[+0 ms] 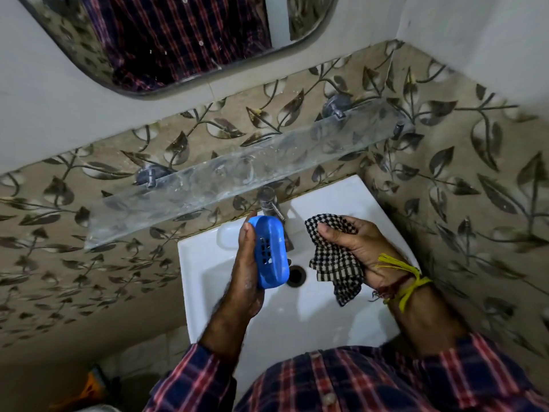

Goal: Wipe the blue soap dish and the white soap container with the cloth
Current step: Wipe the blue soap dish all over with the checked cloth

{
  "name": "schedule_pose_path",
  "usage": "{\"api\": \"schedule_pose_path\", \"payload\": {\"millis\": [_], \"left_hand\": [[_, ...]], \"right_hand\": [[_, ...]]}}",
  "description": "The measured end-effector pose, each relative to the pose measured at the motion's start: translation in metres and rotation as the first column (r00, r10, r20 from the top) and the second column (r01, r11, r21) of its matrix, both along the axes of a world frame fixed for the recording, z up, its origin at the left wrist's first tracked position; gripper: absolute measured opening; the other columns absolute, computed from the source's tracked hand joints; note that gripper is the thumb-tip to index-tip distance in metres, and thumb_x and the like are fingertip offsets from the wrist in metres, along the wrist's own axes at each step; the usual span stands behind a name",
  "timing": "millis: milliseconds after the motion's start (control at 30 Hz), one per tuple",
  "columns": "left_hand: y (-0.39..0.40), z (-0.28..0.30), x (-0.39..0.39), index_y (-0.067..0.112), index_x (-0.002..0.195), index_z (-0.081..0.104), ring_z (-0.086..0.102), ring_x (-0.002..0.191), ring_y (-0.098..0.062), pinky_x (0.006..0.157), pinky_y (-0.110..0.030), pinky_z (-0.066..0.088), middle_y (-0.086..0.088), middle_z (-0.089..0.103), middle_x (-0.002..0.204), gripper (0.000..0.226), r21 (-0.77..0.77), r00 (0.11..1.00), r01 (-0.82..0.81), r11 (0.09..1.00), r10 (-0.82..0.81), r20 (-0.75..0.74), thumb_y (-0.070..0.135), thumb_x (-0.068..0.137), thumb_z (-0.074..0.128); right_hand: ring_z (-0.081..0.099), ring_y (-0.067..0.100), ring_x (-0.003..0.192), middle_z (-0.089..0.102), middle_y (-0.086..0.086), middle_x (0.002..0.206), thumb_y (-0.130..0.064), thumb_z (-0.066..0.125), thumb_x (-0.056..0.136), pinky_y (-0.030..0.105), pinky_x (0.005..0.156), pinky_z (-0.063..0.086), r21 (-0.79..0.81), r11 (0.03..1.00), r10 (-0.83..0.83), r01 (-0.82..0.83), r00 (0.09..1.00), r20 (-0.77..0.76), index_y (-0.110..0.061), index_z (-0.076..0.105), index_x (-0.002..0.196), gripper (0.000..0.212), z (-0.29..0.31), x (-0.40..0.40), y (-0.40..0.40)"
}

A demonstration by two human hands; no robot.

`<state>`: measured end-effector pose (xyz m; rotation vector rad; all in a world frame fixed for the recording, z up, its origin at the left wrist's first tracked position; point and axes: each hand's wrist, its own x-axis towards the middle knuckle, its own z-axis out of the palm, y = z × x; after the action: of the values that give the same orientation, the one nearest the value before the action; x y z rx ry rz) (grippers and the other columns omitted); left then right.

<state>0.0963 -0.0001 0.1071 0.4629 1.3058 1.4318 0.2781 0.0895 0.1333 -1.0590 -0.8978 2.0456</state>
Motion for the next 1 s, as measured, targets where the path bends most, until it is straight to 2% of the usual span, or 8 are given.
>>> {"api": "schedule_pose_path", "payload": {"millis": [67, 133, 233, 333, 467, 733, 900, 1000], "left_hand": [[0.002, -0.001, 0.004, 0.037, 0.133, 0.062, 0.072, 0.094, -0.020, 0.088, -0.044, 0.056, -0.003, 0.075, 0.110, 0.056, -0.008, 1.000, 0.023, 1.000, -0.024, -0.015, 0.067, 0.092, 0.038], [0.004, 0.000, 0.008, 0.048, 0.120, 0.069, 0.072, 0.097, -0.017, 0.083, -0.039, 0.059, 0.003, 0.077, 0.109, 0.045, -0.020, 0.997, 0.059, 0.998, -0.060, -0.039, 0.070, 0.093, 0.040], [0.006, 0.002, 0.018, 0.049, 0.125, 0.065, 0.071, 0.107, -0.015, 0.083, -0.032, 0.058, 0.006, 0.074, 0.120, 0.046, -0.019, 0.991, 0.108, 0.994, -0.110, -0.072, 0.070, 0.091, 0.043], [0.007, 0.007, 0.028, 0.046, 0.142, 0.049, 0.061, 0.127, -0.018, 0.091, -0.035, 0.056, 0.003, 0.064, 0.139, 0.051, 0.024, 0.981, 0.151, 0.988, -0.146, -0.128, 0.067, 0.096, 0.041], [0.003, 0.013, 0.035, 0.032, 0.145, 0.048, 0.061, 0.127, -0.020, 0.093, -0.025, 0.053, -0.002, 0.067, 0.135, 0.049, 0.107, 0.981, 0.122, 0.987, -0.103, -0.165, 0.054, 0.102, 0.043], [-0.009, 0.023, 0.030, 0.026, 0.142, 0.049, 0.062, 0.123, -0.024, 0.097, -0.031, 0.052, -0.006, 0.066, 0.129, 0.044, 0.151, 0.981, 0.127, 0.980, -0.102, -0.163, 0.047, 0.104, 0.040], [-0.006, 0.030, 0.026, 0.026, 0.144, 0.049, 0.062, 0.122, -0.025, 0.096, -0.034, 0.052, -0.008, 0.067, 0.128, 0.049, 0.175, 0.989, 0.076, 0.982, -0.052, -0.137, 0.049, 0.101, 0.045], [-0.005, 0.029, 0.029, 0.026, 0.142, 0.051, 0.062, 0.124, -0.023, 0.096, -0.030, 0.052, -0.005, 0.068, 0.130, 0.043, 0.197, 0.990, 0.053, 0.979, -0.026, -0.139, 0.044, 0.103, 0.043]], "right_hand": [[0.066, 0.029, 0.070, 0.071, 0.015, 0.079, -0.009, 0.080, 0.070, 0.056, 0.076, 0.056, 0.062, 0.998, 0.007, -0.010, 0.999, 0.051, -0.003, 0.074, 0.088, 0.020, 0.007, -0.002, -0.005], [0.068, 0.027, 0.067, 0.072, 0.017, 0.080, -0.002, 0.076, 0.076, 0.047, 0.068, 0.060, 0.057, 0.998, 0.015, -0.018, 0.998, 0.059, -0.002, 0.074, 0.088, 0.012, 0.015, -0.008, -0.010], [0.066, 0.035, 0.084, 0.065, 0.029, 0.107, -0.002, 0.066, 0.085, 0.049, 0.083, 0.056, -0.187, 0.982, 0.029, -0.036, 0.999, -0.038, 0.011, 0.064, 0.113, 0.031, 0.024, -0.020, -0.013], [0.062, 0.034, 0.097, 0.059, 0.024, 0.121, -0.010, 0.062, 0.090, 0.049, 0.096, 0.048, -0.369, 0.923, 0.055, -0.112, 0.985, -0.162, 0.006, 0.056, 0.129, 0.043, 0.031, -0.028, -0.018], [0.070, 0.030, 0.091, 0.069, 0.019, 0.110, -0.008, 0.064, 0.084, 0.041, 0.081, 0.059, -0.413, 0.887, 0.079, -0.206, 0.950, -0.303, -0.001, 0.063, 0.123, 0.040, 0.033, -0.033, -0.024], [0.073, 0.026, 0.075, 0.074, 0.015, 0.089, -0.012, 0.051, 0.094, 0.034, 0.064, 0.061, -0.431, 0.856, 0.144, -0.286, 0.932, -0.332, -0.004, 0.066, 0.107, 0.021, 0.032, -0.036, -0.030], [0.068, 0.034, 0.098, 0.066, 0.024, 0.119, -0.008, 0.058, 0.091, 0.045, 0.084, 0.057, -0.344, 0.902, 0.182, -0.259, 0.953, -0.242, 0.000, 0.062, 0.123, 0.033, 0.038, -0.045, -0.027], [0.072, 0.029, 0.085, 0.072, 0.018, 0.100, -0.014, 0.052, 0.094, 0.042, 0.084, 0.057, -0.425, 0.849, 0.175, -0.314, 0.926, -0.334, -0.002, 0.066, 0.112, 0.026, 0.041, -0.047, -0.022]]}}
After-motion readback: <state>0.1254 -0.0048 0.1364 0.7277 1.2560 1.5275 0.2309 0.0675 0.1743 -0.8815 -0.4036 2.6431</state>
